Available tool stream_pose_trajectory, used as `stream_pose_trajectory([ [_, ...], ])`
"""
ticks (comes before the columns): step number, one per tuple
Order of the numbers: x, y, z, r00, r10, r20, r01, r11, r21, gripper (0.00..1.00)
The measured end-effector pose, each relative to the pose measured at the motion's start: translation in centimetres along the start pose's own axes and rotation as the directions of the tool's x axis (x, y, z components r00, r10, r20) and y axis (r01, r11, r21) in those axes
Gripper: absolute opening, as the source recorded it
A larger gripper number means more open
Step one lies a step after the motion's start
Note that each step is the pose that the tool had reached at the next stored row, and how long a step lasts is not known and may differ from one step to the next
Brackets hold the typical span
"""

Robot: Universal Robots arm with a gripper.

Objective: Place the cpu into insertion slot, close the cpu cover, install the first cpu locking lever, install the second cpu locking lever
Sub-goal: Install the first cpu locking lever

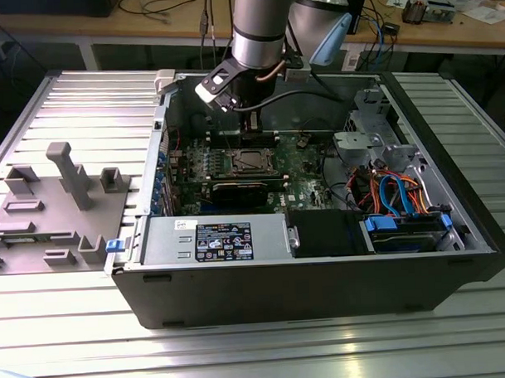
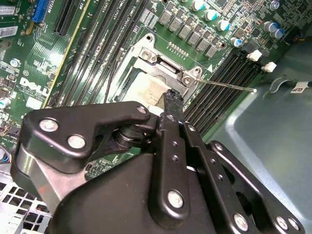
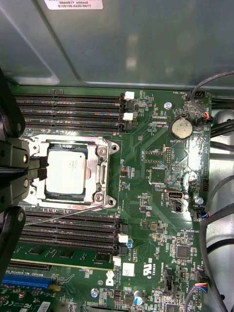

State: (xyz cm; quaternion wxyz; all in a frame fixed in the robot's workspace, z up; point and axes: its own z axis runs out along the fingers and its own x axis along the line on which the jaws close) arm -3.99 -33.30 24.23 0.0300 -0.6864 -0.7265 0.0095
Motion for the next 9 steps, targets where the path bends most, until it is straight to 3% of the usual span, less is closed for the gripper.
stream_pose_trajectory([
  [2, -0.01, 0.0, -0.01, 0.9999, -0.01, 0.0007, 0.01, 0.9999, 0.0005, 0.11],
  [5, 0.0, 0.0, 0.0, 0.9981, -0.061, 0.0033, 0.061, 0.9981, 0.002, 0.11],
  [9, 0.0, 0.0, 0.0, 0.9917, -0.128, 0.0068, 0.128, 0.9917, 0.0044, 0.11],
])
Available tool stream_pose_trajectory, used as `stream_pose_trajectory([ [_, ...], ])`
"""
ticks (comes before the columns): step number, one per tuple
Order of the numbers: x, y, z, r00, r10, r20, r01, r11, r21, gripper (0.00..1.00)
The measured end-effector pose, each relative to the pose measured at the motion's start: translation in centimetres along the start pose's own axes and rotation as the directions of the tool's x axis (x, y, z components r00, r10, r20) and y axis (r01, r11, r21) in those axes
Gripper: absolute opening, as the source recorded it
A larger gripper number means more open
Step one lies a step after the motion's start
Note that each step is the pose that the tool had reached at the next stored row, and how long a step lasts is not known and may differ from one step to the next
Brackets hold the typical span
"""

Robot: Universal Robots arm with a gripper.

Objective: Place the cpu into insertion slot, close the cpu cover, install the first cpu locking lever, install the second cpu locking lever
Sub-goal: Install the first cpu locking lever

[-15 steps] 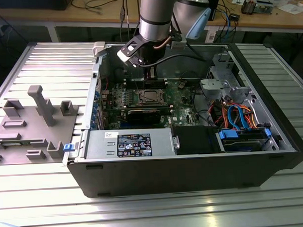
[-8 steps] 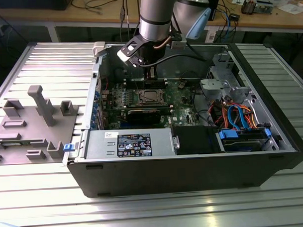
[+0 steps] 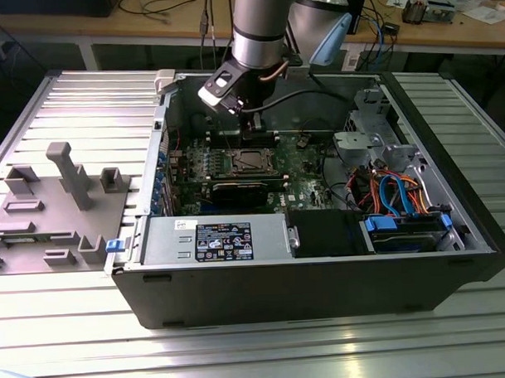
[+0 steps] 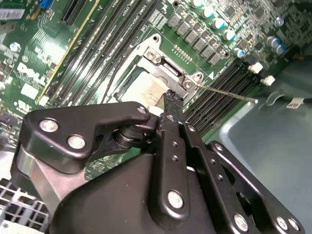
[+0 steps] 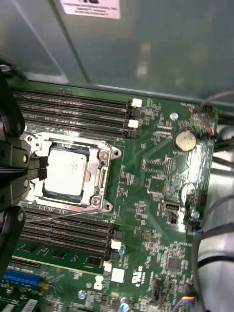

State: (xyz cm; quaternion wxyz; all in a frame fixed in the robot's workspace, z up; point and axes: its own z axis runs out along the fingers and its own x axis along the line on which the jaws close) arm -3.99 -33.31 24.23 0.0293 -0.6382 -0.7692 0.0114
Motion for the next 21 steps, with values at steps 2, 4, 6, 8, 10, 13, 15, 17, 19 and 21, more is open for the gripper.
stream_pose_trajectory([
  [2, 0.0, 0.0, 0.0, 0.999, -0.046, 0.0025, 0.046, 0.999, 0.0014, 0.11],
  [4, 0.0, 0.0, 0.0, 0.9964, -0.084, 0.0045, 0.084, 0.9964, 0.0027, 0.11],
  [6, 0.0, 0.0, 0.0, 0.9932, -0.116, 0.0062, 0.116, 0.9932, 0.004, 0.11],
  [8, 0.0, 0.0, 0.0, 0.9911, -0.133, 0.0071, 0.133, 0.9911, 0.0045, 0.11],
  [10, 0.0, 0.0, 0.0, 0.9867, -0.162, 0.0085, 0.162, 0.9868, 0.0056, 0.11],
  [13, 0.0, 0.0, 0.0, 0.9777, -0.21, 0.0109, 0.21, 0.9778, 0.0076, 0.11],
  [15, 0.0, 0.0, 0.0, 0.9729, -0.231, 0.0119, 0.231, 0.973, 0.0085, 0.11],
  [17, 0.0, 0.0, 0.0, 0.9685, -0.249, 0.0128, 0.248, 0.9686, 0.0093, 0.11],
  [19, 0.0, 0.0, 0.0, 0.9643, -0.265, 0.0135, 0.264, 0.9644, 0.01, 0.11],
  [21, 0.0, 0.0, 0.0, 0.9599, -0.28, 0.0143, 0.28, 0.9599, 0.0107, 0.11],
])
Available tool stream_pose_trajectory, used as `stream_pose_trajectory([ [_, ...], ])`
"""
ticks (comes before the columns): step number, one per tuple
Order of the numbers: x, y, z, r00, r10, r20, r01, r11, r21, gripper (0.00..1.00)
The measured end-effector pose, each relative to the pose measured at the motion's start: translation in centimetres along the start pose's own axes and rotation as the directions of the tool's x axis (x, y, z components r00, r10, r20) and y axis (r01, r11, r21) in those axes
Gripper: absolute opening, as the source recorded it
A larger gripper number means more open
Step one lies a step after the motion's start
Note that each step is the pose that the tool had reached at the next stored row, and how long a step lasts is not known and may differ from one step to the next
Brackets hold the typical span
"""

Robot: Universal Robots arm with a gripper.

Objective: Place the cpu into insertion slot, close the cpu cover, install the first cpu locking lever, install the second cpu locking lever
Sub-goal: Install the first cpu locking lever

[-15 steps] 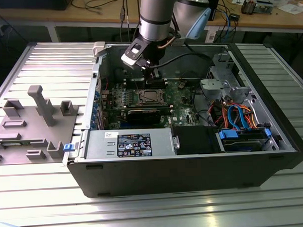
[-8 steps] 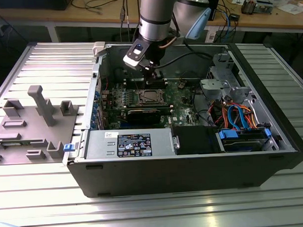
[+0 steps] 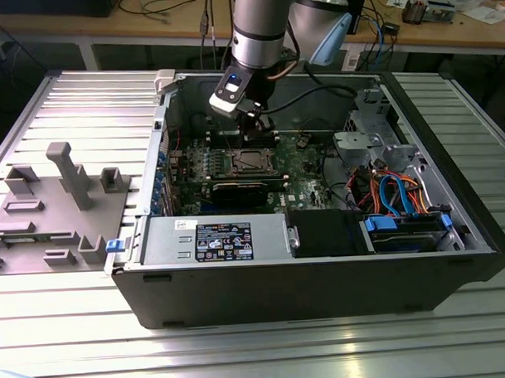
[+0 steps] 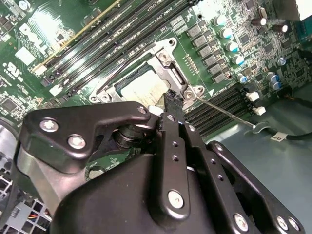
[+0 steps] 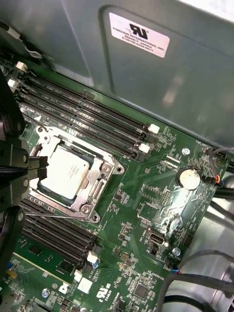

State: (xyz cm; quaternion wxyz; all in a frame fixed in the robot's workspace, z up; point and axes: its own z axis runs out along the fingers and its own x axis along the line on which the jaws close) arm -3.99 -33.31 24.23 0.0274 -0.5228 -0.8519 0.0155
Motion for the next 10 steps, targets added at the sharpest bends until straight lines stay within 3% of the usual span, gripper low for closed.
stream_pose_trajectory([
  [10, 0.0, 0.0, 0.0, 0.9964, -0.085, 0.0045, 0.085, 0.9964, 0.0028, 0.11],
])
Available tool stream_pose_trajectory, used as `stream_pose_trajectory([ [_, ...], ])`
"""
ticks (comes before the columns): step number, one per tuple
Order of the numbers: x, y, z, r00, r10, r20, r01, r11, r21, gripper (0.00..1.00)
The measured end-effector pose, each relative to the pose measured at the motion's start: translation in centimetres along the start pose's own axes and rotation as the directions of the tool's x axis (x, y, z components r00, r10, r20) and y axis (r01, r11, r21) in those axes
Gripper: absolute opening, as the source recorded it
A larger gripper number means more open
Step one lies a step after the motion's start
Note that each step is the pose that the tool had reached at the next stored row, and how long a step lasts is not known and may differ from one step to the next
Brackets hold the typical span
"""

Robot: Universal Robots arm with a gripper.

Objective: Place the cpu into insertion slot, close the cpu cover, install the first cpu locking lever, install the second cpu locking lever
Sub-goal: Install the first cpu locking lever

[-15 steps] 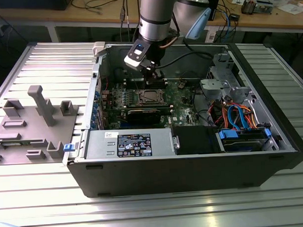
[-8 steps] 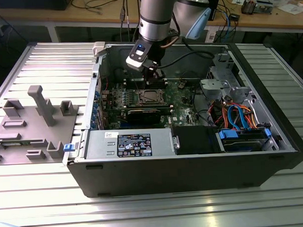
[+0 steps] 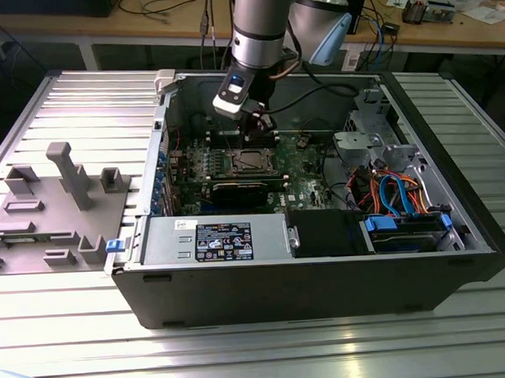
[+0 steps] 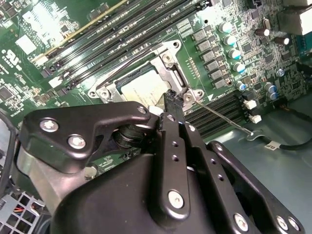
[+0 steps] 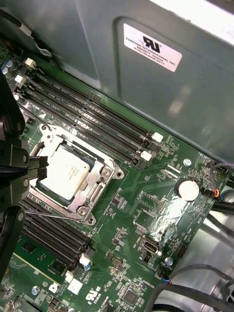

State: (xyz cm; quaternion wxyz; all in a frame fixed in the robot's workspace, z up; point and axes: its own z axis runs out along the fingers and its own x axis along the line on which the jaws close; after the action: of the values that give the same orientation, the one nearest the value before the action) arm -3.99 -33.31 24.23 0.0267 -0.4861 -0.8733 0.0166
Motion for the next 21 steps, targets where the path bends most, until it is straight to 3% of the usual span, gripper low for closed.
stream_pose_trajectory([
  [6, 0.0, 0.0, 0.0, 0.999, -0.045, 0.0024, 0.045, 0.999, 0.0014, 0.11],
  [21, 0.0, 0.0, 0.0, 0.9938, -0.111, 0.006, 0.111, 0.9938, 0.0037, 0.11],
])
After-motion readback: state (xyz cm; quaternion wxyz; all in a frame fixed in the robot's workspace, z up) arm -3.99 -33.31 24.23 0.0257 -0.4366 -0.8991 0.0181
